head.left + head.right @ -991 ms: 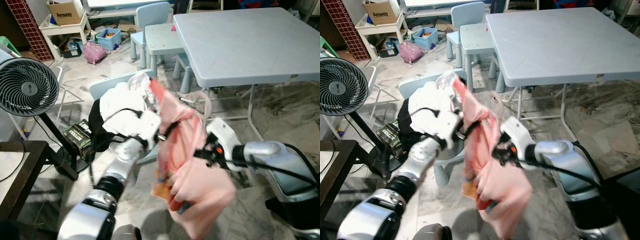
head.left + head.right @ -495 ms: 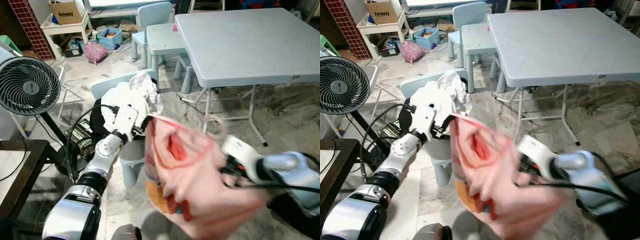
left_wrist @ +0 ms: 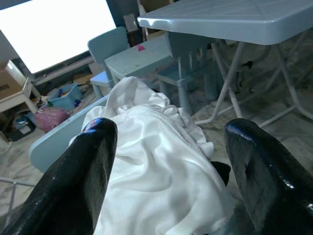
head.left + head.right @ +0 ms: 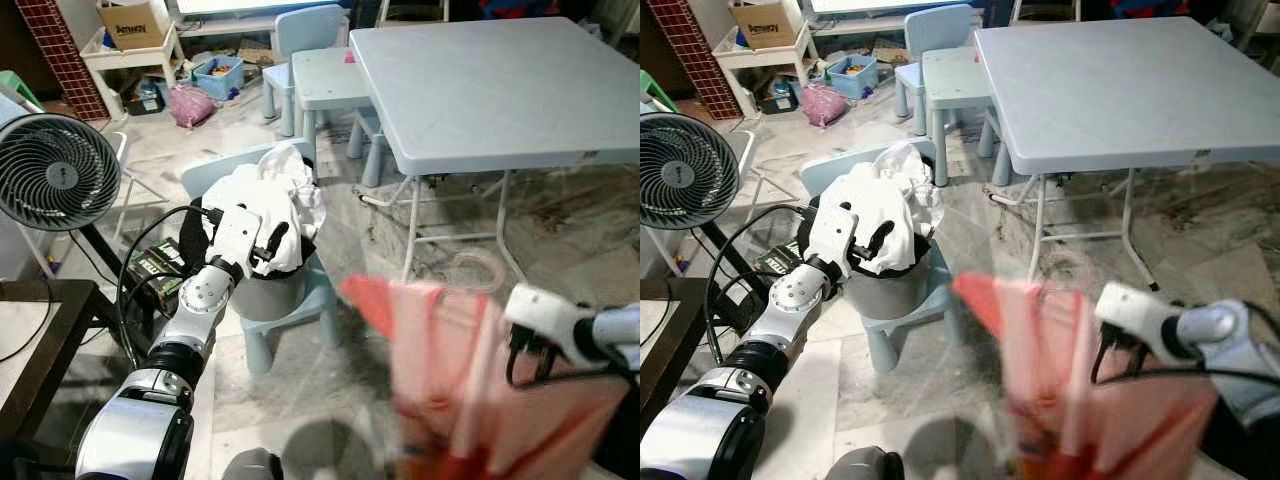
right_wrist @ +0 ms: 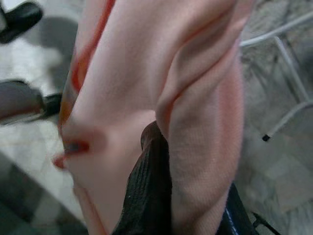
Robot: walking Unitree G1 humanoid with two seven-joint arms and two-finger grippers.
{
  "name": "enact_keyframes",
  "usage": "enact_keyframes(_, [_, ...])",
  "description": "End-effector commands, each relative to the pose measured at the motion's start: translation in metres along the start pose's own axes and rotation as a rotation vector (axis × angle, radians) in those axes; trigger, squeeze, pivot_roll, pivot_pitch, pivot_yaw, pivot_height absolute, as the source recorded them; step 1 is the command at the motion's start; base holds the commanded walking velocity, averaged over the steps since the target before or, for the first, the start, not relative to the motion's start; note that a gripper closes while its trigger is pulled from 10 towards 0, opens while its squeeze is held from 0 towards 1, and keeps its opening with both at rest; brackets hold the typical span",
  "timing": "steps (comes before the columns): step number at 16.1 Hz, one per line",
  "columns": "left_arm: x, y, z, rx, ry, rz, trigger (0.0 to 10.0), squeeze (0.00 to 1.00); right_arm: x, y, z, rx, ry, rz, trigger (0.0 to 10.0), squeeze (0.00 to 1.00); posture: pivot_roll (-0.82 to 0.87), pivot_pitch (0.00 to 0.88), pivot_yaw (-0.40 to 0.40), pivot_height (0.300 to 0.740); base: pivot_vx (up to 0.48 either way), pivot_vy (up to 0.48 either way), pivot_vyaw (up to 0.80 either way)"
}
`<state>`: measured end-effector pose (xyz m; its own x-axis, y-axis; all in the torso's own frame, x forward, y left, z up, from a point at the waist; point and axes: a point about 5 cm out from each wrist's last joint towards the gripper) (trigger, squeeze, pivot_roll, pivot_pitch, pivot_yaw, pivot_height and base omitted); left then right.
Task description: Hang hanger
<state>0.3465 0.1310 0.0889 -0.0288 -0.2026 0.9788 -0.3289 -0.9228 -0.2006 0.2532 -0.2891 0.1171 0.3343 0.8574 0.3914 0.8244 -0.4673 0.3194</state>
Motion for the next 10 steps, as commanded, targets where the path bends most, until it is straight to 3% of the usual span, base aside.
enact_keyframes(1, [0.006, 0.006, 0.004, -0.021, 0.022, 0.008, 10.0, 0.0, 0.016, 0.006, -0.004, -0.025, 0.076, -0.006, 10.0, 0.0, -0.11, 0.0, 0.04, 0.74, 0.0, 0.0, 0.0])
enact_keyframes(3, [0.009, 0.033, 0.007, -0.106, 0.049, -0.037, 10.0, 0.0, 0.044, 0.007, 0.0, -0.05, 0.213, 0.071, 10.0, 0.0, -0.11, 0.0, 0.037, 0.74, 0.0, 0.0, 0.0])
enact_keyframes(4, [0.01, 0.053, 0.006, -0.2, 0.065, -0.09, 10.0, 0.0, 0.068, 0.012, 0.001, -0.102, 0.322, 0.125, 10.0, 0.0, -0.11, 0.0, 0.037, 0.74, 0.0, 0.0, 0.0])
enact_keyframes(5, [0.011, 0.059, 0.006, -0.216, 0.072, -0.099, 10.0, 0.76, 0.077, 0.012, 0.002, -0.104, 0.355, 0.138, 10.0, 0.0, -0.11, 0.0, 0.037, 0.74, 0.0, 0.0, 0.0])
enact_keyframes(6, [0.012, 0.066, 0.006, -0.245, 0.082, -0.102, 10.0, 1.0, 0.09, 0.01, 0.002, -0.102, 0.409, 0.146, 10.0, 0.0, -0.11, 0.0, 0.037, 0.74, 0.0, 0.0, 0.0])
enact_keyframes(9, [0.017, 0.08, 0.005, -0.288, 0.105, -0.098, 10.0, 1.0, 0.109, 0.01, 0.011, -0.18, 0.452, 0.146, 10.0, 0.0, -0.12, 0.0, 0.039, 0.74, 0.0, 0.0, 0.0])
enact_keyframes(10, [0.017, 0.08, 0.005, -0.293, 0.104, -0.093, 10.0, 0.61, 0.116, 0.01, 0.014, -0.205, 0.466, 0.17, 10.0, 0.0, -0.11, 0.0, 0.039, 0.74, 0.0, 0.0, 0.0])
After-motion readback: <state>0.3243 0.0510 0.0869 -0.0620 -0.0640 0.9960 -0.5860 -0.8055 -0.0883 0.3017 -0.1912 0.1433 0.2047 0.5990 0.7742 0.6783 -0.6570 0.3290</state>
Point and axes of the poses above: a point about 5 cm out from each wrist's last joint towards the gripper, its own z axis pointing out of the wrist towards the gripper, its own x axis along the axis of the wrist's last joint, y = z × x, and after that the axes turned 3 degrees about -z, right-handed
